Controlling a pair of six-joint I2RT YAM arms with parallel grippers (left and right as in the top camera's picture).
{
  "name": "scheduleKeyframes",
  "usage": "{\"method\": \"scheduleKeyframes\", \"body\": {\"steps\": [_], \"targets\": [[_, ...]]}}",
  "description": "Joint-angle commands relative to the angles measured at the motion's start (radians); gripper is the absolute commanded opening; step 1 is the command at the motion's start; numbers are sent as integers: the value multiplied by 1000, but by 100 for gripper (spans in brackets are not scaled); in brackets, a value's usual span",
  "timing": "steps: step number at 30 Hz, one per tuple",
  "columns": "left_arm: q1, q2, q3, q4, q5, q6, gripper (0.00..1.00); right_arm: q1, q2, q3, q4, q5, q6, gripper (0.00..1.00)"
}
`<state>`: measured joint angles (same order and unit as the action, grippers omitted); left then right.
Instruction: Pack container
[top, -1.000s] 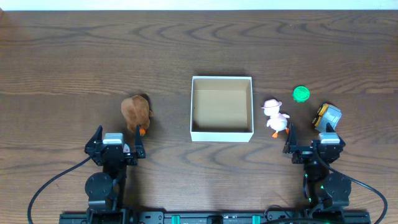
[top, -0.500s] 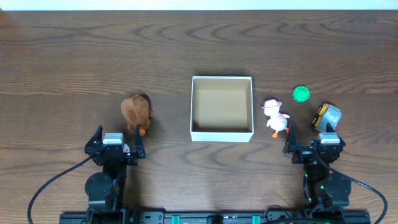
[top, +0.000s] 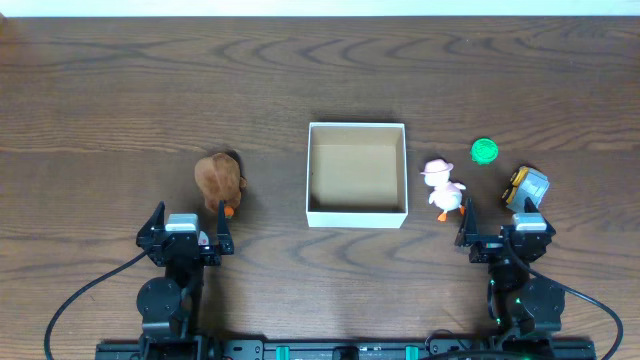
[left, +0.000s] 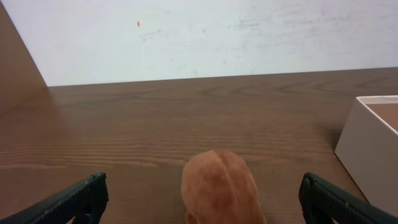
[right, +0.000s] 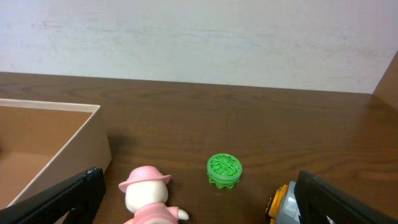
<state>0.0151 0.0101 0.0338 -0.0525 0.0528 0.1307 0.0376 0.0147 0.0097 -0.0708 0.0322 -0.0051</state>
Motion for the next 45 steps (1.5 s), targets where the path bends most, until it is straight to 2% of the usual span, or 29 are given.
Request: {"method": "scheduleKeyframes", "body": {"steps": [1, 35, 45], "targets": [[2, -6, -30, -13, 7, -8, 98, -5, -9, -4, -2, -6, -3, 99], [2, -6, -30, -13, 7, -9, 98, -5, -8, -4, -3, -18, 1, 99], [2, -6, -30, -7, 6, 0, 98, -5, -8, -4, -5, -27, 153, 99]]}}
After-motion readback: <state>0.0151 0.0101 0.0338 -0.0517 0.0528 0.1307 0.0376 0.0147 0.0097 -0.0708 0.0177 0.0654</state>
